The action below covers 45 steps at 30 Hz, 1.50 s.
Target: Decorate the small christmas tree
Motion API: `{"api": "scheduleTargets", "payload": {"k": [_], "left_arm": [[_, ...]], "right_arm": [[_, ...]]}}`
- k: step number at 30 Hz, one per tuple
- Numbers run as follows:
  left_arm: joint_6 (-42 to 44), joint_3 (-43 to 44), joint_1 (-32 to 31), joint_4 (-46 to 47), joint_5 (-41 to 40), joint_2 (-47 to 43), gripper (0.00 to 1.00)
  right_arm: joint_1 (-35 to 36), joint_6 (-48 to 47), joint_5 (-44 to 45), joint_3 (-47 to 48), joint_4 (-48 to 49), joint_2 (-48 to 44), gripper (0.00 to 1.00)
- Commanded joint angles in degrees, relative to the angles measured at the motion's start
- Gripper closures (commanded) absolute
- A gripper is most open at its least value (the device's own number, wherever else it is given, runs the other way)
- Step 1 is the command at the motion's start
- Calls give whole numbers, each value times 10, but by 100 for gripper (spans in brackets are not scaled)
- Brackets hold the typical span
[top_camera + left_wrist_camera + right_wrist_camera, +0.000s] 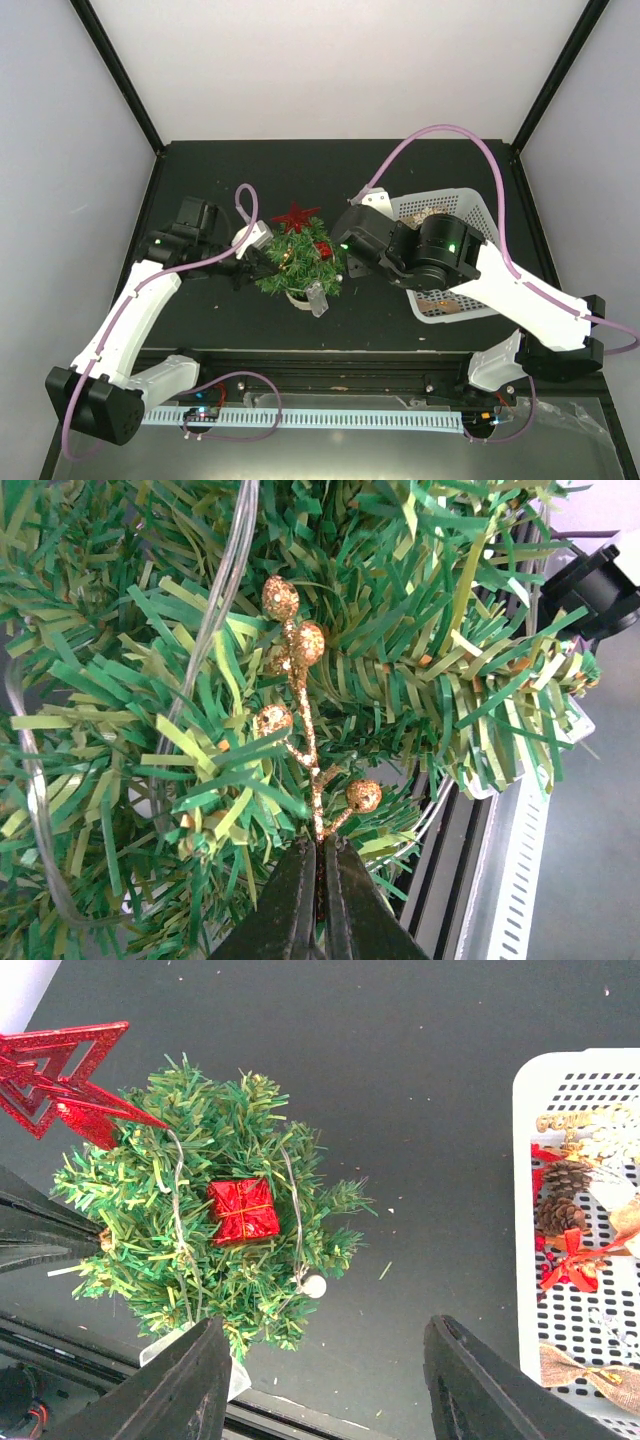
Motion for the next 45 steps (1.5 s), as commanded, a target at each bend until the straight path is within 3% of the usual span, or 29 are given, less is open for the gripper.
{"api": "scheduleTargets", "payload": {"k": [1, 5, 12, 16, 34, 45], "left_arm": [[0, -3, -5, 13, -19, -13, 98], [-2, 1, -5, 14, -23, -12, 95], [-2, 18, -5, 6, -12, -9, 71], [1, 24, -5, 2, -12, -4, 63], [9, 53, -4, -4, -90, -23, 61], [-7, 71, -6, 20, -48, 14, 60]], "right_arm": [[-5, -6, -3, -5, 16, -4, 45], [-8, -11, -8, -8, 19, -2, 45], [-14, -20, -13, -6, 24, 1, 45], [-16, -23, -15, -6, 26, 2, 45], [-30, -38, -24, -25, 43, -4, 45], [-37, -41, -32, -38, 55, -6, 45]]}}
